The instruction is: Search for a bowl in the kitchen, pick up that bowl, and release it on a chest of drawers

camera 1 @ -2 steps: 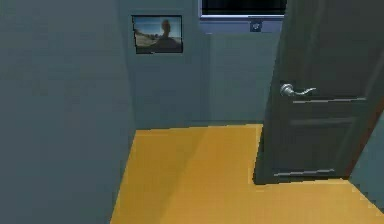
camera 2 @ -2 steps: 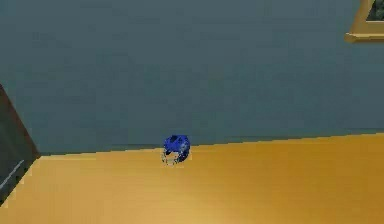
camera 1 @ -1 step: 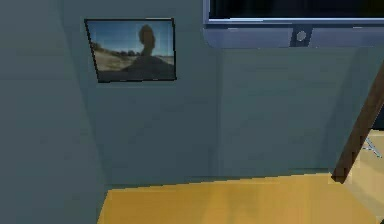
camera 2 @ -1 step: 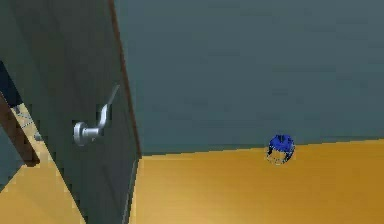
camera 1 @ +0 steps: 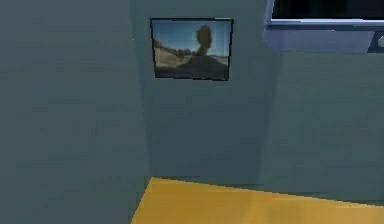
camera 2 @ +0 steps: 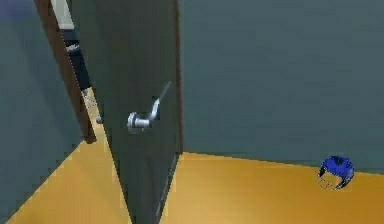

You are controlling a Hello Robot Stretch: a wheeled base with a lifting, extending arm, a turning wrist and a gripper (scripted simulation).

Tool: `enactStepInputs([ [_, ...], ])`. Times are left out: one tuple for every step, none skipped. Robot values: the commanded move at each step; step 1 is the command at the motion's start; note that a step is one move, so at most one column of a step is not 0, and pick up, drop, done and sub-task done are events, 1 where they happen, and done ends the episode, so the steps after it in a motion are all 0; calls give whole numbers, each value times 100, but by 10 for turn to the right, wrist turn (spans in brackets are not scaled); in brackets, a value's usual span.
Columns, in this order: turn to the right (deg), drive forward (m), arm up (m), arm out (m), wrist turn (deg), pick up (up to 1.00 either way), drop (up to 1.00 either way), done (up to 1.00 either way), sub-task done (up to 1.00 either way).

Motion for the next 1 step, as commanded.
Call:
enactStepInputs([
  [0,20,0,0,0,0,0,0,0],
])
